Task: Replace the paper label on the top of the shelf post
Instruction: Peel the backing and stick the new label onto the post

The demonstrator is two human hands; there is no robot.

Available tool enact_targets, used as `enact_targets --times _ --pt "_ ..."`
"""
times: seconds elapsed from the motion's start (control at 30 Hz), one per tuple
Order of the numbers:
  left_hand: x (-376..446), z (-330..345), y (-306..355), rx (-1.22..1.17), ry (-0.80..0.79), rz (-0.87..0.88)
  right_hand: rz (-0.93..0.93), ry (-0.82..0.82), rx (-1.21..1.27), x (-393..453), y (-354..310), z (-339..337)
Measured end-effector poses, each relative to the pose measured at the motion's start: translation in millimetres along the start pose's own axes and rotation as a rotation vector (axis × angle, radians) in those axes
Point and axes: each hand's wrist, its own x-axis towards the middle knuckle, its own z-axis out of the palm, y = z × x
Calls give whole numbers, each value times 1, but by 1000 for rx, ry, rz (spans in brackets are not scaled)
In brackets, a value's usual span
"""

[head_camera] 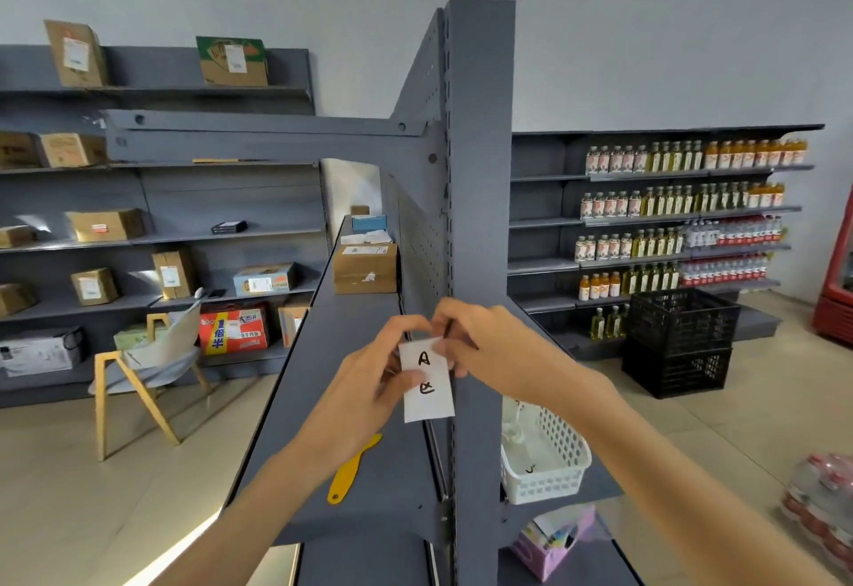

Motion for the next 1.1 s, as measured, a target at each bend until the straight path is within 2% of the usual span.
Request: enact_targets --times 0.2,0.43,0.7,1.1 --pt "29 3 29 81 79 83 -44 84 -7 1 4 -49" --pt "55 11 58 175 280 110 -152 96 151 3 12 -77" --pt "67 16 72 193 261 85 -245 18 141 6 32 -95" --pt "72 24 80 236 267 67 -278 36 130 7 42 -102"
